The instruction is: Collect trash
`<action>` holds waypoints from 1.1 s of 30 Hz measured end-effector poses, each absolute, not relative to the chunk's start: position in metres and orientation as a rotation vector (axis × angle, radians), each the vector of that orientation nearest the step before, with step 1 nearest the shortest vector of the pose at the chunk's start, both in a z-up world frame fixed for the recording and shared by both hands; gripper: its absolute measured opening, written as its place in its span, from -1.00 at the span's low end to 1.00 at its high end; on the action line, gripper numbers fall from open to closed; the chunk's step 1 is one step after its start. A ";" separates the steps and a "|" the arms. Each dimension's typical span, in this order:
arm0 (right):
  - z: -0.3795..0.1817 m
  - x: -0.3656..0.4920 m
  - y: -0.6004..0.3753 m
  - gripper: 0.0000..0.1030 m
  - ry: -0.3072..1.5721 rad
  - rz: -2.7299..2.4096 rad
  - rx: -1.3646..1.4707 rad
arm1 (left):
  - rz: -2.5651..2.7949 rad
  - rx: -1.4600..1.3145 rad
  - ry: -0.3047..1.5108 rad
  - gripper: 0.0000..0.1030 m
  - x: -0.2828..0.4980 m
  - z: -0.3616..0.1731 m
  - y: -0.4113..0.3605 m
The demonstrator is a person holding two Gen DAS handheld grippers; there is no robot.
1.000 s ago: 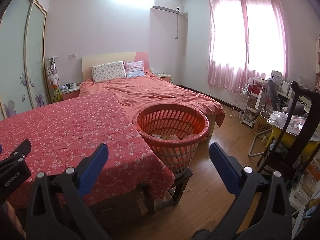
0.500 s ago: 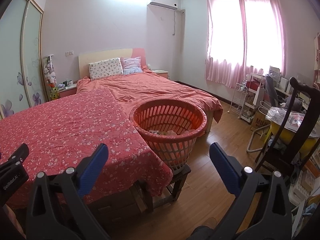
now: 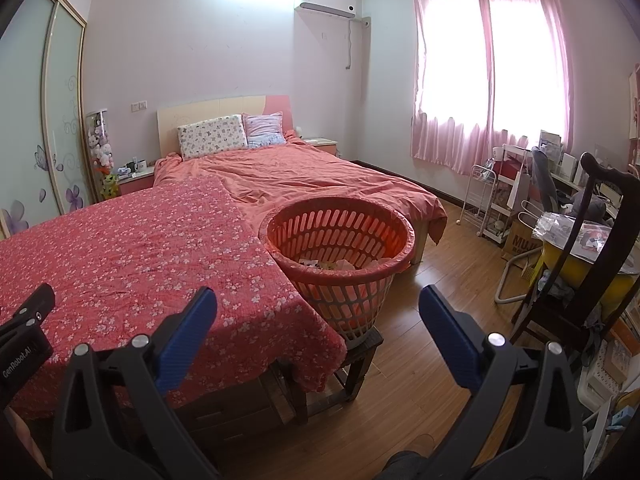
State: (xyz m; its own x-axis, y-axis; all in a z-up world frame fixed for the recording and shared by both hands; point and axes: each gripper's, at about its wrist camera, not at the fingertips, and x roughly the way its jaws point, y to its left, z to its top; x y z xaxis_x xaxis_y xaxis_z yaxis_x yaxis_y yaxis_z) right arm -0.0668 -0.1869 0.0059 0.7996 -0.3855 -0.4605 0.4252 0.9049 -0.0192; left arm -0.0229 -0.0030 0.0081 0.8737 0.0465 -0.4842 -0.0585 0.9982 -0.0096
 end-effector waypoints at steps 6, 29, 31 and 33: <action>0.003 -0.064 -0.184 0.91 0.479 -0.431 0.084 | 0.054 -0.026 0.506 0.96 -0.023 0.008 -0.003; 0.003 -0.063 -0.184 0.91 0.482 -0.432 0.088 | 0.053 -0.026 0.514 0.96 -0.022 0.008 -0.002; 0.003 -0.063 -0.184 0.91 0.483 -0.431 0.087 | 0.053 -0.026 0.514 0.96 -0.023 0.008 -0.002; 0.003 -0.063 -0.184 0.91 0.483 -0.430 0.087 | 0.053 -0.026 0.515 0.96 -0.023 0.008 -0.002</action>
State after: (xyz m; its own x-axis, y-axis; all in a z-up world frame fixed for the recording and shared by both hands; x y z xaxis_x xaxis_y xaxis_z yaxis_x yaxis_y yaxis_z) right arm -0.0628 -0.1837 0.0027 0.7982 -0.3801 -0.4674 0.4207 0.9070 -0.0191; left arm -0.0226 -0.0019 0.0076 0.8691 0.0441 -0.4928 -0.0574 0.9983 -0.0119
